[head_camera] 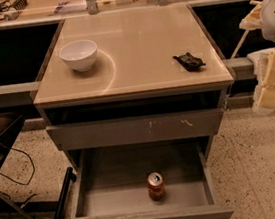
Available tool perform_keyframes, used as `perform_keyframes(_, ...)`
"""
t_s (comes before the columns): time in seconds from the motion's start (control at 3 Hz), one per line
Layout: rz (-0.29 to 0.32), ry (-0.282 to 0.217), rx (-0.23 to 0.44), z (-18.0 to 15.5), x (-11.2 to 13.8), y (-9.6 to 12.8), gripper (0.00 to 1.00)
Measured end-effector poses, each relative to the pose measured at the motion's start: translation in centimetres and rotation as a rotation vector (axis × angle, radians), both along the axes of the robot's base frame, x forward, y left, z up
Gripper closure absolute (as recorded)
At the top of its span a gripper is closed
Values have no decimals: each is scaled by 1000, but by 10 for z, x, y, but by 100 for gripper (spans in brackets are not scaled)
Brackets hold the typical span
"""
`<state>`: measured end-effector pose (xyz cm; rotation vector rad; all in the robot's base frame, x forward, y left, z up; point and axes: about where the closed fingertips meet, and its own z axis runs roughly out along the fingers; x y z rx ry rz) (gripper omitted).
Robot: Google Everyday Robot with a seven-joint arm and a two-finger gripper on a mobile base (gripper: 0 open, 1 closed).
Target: Pick coke can from middle drawer and place on counter
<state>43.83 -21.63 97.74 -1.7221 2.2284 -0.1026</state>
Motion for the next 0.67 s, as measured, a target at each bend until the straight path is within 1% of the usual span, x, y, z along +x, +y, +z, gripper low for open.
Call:
perform_keyframes(0.33, 0, 0, 0, 0, 0, 0, 0)
perform_keyframes(0.67, 9, -4, 26, -10, 0, 0, 0)
